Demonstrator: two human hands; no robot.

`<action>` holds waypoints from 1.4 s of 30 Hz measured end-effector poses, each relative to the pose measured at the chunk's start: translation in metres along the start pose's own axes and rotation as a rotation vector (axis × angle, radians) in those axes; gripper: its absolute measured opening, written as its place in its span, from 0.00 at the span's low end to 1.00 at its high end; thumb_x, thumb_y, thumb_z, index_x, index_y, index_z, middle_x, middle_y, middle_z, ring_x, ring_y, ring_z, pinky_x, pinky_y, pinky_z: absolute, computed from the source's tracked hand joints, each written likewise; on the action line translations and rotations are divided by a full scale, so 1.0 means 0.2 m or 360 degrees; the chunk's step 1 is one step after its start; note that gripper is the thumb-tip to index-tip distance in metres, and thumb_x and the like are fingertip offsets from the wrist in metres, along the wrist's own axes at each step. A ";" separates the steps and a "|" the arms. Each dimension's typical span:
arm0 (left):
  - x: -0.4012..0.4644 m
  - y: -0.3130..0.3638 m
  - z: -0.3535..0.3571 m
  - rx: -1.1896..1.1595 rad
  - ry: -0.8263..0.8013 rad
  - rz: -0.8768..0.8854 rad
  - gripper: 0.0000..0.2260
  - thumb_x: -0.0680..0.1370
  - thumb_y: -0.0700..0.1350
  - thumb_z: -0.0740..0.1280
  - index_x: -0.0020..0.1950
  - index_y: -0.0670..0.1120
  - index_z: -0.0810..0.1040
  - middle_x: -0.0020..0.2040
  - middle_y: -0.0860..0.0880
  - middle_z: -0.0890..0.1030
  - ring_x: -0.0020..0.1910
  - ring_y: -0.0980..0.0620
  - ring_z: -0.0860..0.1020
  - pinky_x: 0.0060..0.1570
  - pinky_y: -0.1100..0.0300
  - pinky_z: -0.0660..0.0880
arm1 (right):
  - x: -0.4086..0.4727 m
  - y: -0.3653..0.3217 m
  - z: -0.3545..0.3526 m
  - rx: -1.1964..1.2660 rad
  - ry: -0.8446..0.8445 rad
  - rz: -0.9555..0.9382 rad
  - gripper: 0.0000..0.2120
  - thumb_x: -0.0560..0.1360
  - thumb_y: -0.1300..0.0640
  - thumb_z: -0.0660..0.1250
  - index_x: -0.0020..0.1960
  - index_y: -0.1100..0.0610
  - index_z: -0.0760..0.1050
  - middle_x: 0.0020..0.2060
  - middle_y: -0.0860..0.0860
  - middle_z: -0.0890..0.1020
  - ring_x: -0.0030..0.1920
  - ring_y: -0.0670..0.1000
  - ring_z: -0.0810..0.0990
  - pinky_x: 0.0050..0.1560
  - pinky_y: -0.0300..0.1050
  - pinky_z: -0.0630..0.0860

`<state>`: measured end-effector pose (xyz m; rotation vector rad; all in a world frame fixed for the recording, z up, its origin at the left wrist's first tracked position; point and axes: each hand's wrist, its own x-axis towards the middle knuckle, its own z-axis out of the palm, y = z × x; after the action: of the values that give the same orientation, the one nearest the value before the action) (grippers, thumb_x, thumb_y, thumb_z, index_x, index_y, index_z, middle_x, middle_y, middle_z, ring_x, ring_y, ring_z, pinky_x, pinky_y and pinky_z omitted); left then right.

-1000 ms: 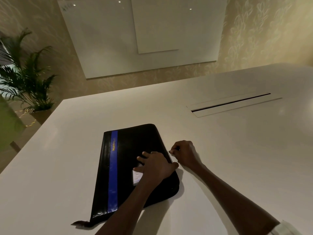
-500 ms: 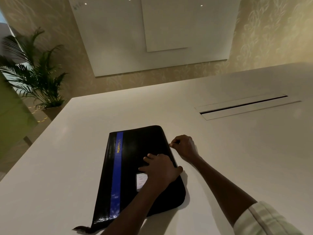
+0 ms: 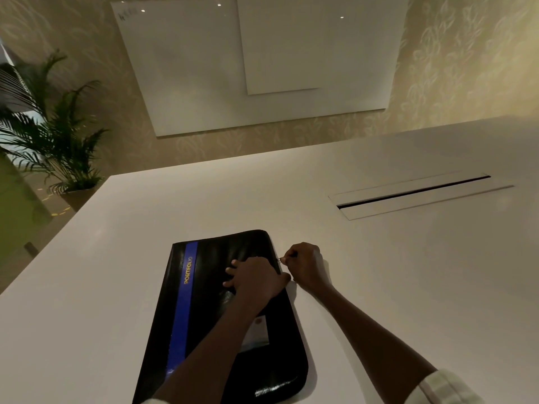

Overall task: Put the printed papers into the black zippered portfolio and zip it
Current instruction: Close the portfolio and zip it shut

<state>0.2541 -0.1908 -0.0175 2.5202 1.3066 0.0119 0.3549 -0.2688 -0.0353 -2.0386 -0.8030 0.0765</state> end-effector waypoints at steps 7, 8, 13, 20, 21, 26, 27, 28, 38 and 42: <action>0.02 -0.01 0.01 0.0023 -0.0001 -0.0018 0.41 0.59 0.74 0.60 0.57 0.44 0.79 0.63 0.34 0.75 0.67 0.29 0.68 0.63 0.31 0.65 | 0.21 -0.04 0.10 -0.0091 0.0032 0.0064 0.05 0.71 0.61 0.71 0.36 0.60 0.83 0.37 0.54 0.86 0.39 0.53 0.83 0.36 0.43 0.77; 0.02 -0.01 0.01 0.0008 -0.0009 -0.0029 0.41 0.59 0.73 0.60 0.59 0.43 0.79 0.65 0.33 0.73 0.68 0.29 0.65 0.63 0.31 0.64 | 0.23 -0.04 0.11 -0.0114 0.0039 0.0062 0.05 0.71 0.60 0.71 0.37 0.60 0.83 0.38 0.54 0.86 0.40 0.54 0.84 0.37 0.45 0.78; -0.01 0.00 -0.02 -0.0037 -0.0100 -0.0108 0.43 0.65 0.68 0.66 0.71 0.42 0.68 0.74 0.32 0.61 0.73 0.28 0.54 0.65 0.28 0.57 | 0.30 -0.06 0.14 -0.0225 0.0044 0.0084 0.07 0.73 0.55 0.71 0.40 0.57 0.84 0.42 0.52 0.86 0.43 0.55 0.84 0.39 0.44 0.78; 0.08 0.01 -0.07 0.0259 -0.0212 0.0095 0.37 0.62 0.71 0.63 0.61 0.45 0.77 0.62 0.40 0.77 0.64 0.35 0.73 0.60 0.39 0.72 | 0.33 -0.05 0.18 -0.0311 0.0041 0.0049 0.06 0.75 0.54 0.68 0.42 0.53 0.82 0.44 0.48 0.83 0.45 0.54 0.82 0.38 0.43 0.74; 0.12 0.02 -0.10 0.0286 -0.0156 0.0146 0.33 0.64 0.69 0.64 0.59 0.46 0.77 0.59 0.42 0.79 0.61 0.38 0.75 0.57 0.43 0.75 | 0.33 -0.05 0.18 -0.0303 0.0039 0.0043 0.05 0.75 0.56 0.67 0.42 0.53 0.81 0.44 0.48 0.83 0.45 0.54 0.81 0.38 0.43 0.72; 0.35 0.10 -0.20 0.0314 0.0359 0.0466 0.12 0.76 0.49 0.62 0.54 0.45 0.78 0.55 0.44 0.75 0.57 0.43 0.73 0.49 0.52 0.74 | 0.34 -0.03 0.18 -0.0165 0.0039 -0.0005 0.07 0.74 0.60 0.64 0.41 0.53 0.81 0.41 0.48 0.83 0.43 0.51 0.80 0.36 0.43 0.68; 0.40 0.12 -0.21 0.0329 0.0327 0.0506 0.11 0.77 0.47 0.63 0.54 0.44 0.78 0.56 0.44 0.74 0.59 0.43 0.72 0.50 0.51 0.74 | 0.33 -0.04 0.17 -0.0182 0.0031 0.0000 0.08 0.73 0.60 0.62 0.42 0.54 0.80 0.41 0.48 0.84 0.42 0.51 0.80 0.35 0.44 0.68; 0.44 0.13 -0.22 0.0346 0.0262 0.0533 0.10 0.77 0.46 0.63 0.54 0.43 0.78 0.56 0.44 0.74 0.59 0.43 0.72 0.52 0.50 0.74 | 0.33 -0.04 0.16 -0.0205 0.0033 0.0001 0.09 0.73 0.60 0.61 0.42 0.54 0.80 0.41 0.48 0.84 0.41 0.51 0.80 0.34 0.44 0.70; 0.63 0.22 -0.29 0.0237 0.0031 0.0447 0.07 0.72 0.44 0.68 0.38 0.43 0.71 0.47 0.41 0.81 0.48 0.40 0.80 0.41 0.54 0.74 | 0.35 -0.01 0.18 0.0063 0.0063 0.0153 0.12 0.70 0.58 0.65 0.52 0.52 0.78 0.38 0.48 0.84 0.42 0.52 0.82 0.36 0.43 0.71; 0.66 0.22 -0.30 0.0109 -0.0046 0.0348 0.05 0.69 0.43 0.70 0.42 0.43 0.78 0.48 0.42 0.82 0.49 0.41 0.80 0.42 0.56 0.75 | 0.33 -0.04 0.15 -0.0151 -0.0059 0.0157 0.13 0.70 0.52 0.64 0.30 0.56 0.66 0.25 0.48 0.71 0.27 0.51 0.69 0.29 0.45 0.64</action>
<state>0.3569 -0.0928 0.0349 2.6987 1.0313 -0.0219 0.3926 -0.2051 -0.0304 -2.1717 -0.7412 0.1346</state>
